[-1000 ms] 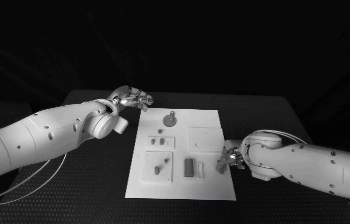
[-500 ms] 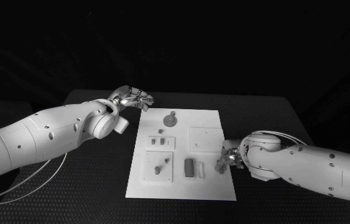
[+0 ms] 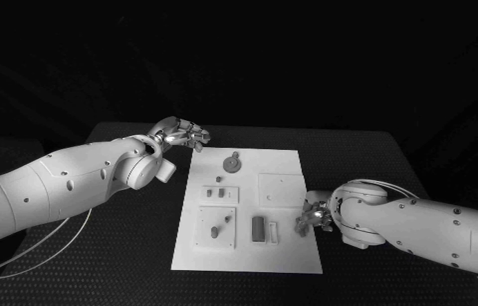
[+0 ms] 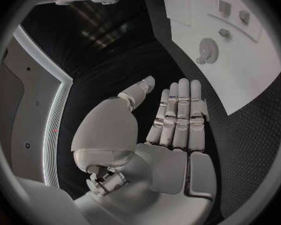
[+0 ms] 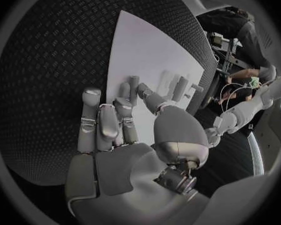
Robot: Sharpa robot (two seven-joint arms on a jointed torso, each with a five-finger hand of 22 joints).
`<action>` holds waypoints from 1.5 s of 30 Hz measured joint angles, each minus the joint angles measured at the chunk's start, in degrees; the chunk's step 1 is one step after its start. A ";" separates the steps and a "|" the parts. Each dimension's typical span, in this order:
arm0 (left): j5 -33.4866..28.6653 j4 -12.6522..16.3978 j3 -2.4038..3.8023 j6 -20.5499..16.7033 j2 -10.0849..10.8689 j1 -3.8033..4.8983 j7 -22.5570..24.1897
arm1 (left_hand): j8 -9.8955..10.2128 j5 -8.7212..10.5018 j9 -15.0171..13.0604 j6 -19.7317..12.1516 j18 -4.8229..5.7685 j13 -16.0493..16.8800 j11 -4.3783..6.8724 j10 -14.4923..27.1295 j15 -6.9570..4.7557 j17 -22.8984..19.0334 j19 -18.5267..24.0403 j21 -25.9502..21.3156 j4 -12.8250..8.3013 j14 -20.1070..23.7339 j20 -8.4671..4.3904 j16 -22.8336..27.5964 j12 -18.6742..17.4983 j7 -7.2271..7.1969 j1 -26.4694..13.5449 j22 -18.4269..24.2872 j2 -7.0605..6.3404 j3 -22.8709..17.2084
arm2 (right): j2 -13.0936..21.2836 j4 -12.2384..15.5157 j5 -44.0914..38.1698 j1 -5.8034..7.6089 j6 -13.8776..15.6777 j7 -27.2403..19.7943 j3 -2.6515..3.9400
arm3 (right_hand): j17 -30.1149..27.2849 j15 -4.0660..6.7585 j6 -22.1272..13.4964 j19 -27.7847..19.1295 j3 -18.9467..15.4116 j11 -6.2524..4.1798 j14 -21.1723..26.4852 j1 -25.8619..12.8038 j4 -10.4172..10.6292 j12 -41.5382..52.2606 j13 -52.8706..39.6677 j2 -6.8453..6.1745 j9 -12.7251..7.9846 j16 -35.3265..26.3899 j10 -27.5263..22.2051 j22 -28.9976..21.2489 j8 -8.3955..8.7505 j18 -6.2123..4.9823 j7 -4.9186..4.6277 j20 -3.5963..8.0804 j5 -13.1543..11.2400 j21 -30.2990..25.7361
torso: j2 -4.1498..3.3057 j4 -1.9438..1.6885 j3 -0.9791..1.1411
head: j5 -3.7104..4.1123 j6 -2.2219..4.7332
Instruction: Assemble the parts on the task board
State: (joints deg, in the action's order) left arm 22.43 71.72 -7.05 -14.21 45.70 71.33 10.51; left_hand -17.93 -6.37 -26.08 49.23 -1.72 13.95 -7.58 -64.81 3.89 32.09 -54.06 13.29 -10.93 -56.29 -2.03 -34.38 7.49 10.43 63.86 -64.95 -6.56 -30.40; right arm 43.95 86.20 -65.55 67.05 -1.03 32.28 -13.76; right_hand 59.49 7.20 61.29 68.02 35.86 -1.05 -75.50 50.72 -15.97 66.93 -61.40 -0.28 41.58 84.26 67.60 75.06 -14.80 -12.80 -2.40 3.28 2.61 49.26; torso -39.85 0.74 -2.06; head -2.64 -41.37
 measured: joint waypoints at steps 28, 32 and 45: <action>-0.01 -0.01 0.00 0.08 0.02 0.00 0.00 | 0.00 0.00 -0.01 0.00 0.02 0.01 0.20 0.20 0.00 0.16 0.00 0.00 0.00 0.00 0.00 0.00 0.00 0.00 0.00 -0.09 0.00 0.00 | 0.51 4.80 12.97 1.19 5.59 -0.55 -0.41 | 0.21 0.16 -1.43 0.14 1.34 -0.22 -0.36 1.27 -0.84 0.02 0.02 0.80 -1.51 0.00 0.18 0.00 3.00 0.05 -2.36 -0.34 0.00 0.42 | 0.01 0.01 0.02 | 0.06 0.05; -0.01 0.02 0.00 0.10 0.01 0.00 0.00 | 0.00 0.00 -0.01 0.00 0.02 0.01 0.20 0.20 0.00 0.16 0.00 0.00 0.00 0.00 0.00 0.00 0.00 0.00 -0.01 -0.09 -0.01 0.00 | -0.39 4.40 14.05 1.19 5.20 -0.49 -0.41 | 0.21 0.15 -1.43 0.14 1.42 -0.22 -0.36 1.27 -0.93 0.02 0.02 0.80 -1.51 0.00 0.18 0.00 3.00 0.05 -2.36 -0.34 0.00 0.42 | 0.01 0.01 -0.01 | 0.10 0.04; -0.01 0.08 0.00 0.17 0.00 0.00 0.00 | 0.00 0.00 -0.01 0.00 0.04 -0.04 0.20 0.20 0.00 0.21 0.00 0.00 0.00 0.00 0.00 0.22 0.00 0.00 -0.23 -0.08 -0.23 0.00 | -2.70 3.23 15.67 0.88 4.54 -0.40 -0.42 | 0.11 0.11 -1.37 0.13 1.40 -0.23 -0.33 1.26 -0.95 0.02 0.03 0.80 -1.51 0.00 0.18 0.00 3.03 0.05 -2.29 -0.35 -0.05 0.42 | -0.02 -0.01 0.04 | 0.17 0.05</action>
State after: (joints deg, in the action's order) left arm 22.42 71.79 -7.05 -14.03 45.70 71.33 10.51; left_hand -17.93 -6.37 -26.08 49.23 -1.68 13.91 -7.38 -64.61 3.89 32.30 -54.06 13.29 -10.93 -56.29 -2.03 -34.16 7.49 10.43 63.63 -65.03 -6.79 -30.40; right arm 41.25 89.42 -49.89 67.93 3.50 31.88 -14.18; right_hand 59.59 7.31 59.92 68.15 37.26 -1.28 -75.83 51.98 -16.92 66.94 -61.36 0.52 40.07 84.26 67.78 75.06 -11.77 -12.76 -4.69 2.93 2.56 49.69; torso -39.87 0.73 -2.02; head -2.47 -41.33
